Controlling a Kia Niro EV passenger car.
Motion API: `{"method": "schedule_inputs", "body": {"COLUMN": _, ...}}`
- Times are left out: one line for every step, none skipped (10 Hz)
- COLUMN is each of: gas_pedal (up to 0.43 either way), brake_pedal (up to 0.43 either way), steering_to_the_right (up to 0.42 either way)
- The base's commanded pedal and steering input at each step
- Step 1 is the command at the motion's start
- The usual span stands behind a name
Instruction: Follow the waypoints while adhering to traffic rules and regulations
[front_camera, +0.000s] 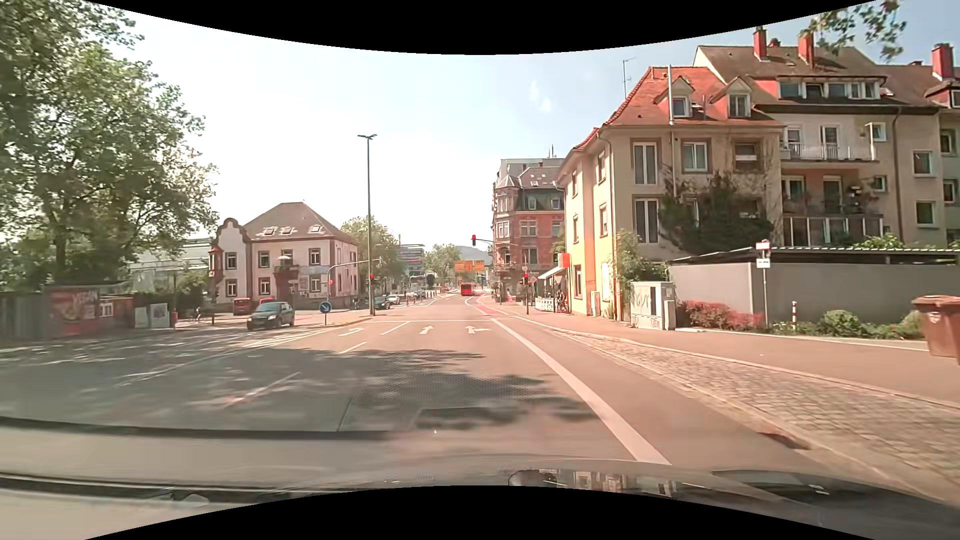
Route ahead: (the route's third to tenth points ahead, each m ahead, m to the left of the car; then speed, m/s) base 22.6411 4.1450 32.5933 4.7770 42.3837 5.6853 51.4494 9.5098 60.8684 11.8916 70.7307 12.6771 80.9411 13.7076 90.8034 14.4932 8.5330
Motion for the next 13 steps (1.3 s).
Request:
{"method": "schedule_inputs", "body": {"gas_pedal": 0.000, "brake_pedal": 0.189, "steering_to_the_right": -0.006}}
{"method": "schedule_inputs", "body": {"gas_pedal": 0.000, "brake_pedal": 0.195, "steering_to_the_right": -0.007}}
{"method": "schedule_inputs", "body": {"gas_pedal": 0.000, "brake_pedal": 0.201, "steering_to_the_right": -0.009}}
{"method": "schedule_inputs", "body": {"gas_pedal": 0.000, "brake_pedal": 0.207, "steering_to_the_right": -0.011}}
{"method": "schedule_inputs", "body": {"gas_pedal": 0.000, "brake_pedal": 0.207, "steering_to_the_right": -0.012}}
{"method": "schedule_inputs", "body": {"gas_pedal": 0.000, "brake_pedal": 0.207, "steering_to_the_right": -0.012}}
{"method": "schedule_inputs", "body": {"gas_pedal": 0.000, "brake_pedal": 0.213, "steering_to_the_right": -0.012}}
{"method": "schedule_inputs", "body": {"gas_pedal": 0.000, "brake_pedal": 0.213, "steering_to_the_right": -0.014}}
{"method": "schedule_inputs", "body": {"gas_pedal": 0.000, "brake_pedal": 0.213, "steering_to_the_right": -0.015}}
{"method": "schedule_inputs", "body": {"gas_pedal": 0.000, "brake_pedal": 0.220, "steering_to_the_right": -0.018}}
{"method": "schedule_inputs", "body": {"gas_pedal": 0.000, "brake_pedal": 0.226, "steering_to_the_right": -0.020}}
{"method": "schedule_inputs", "body": {"gas_pedal": 0.000, "brake_pedal": 0.226, "steering_to_the_right": -0.021}}
{"method": "schedule_inputs", "body": {"gas_pedal": 0.000, "brake_pedal": 0.226, "steering_to_the_right": -0.022}}
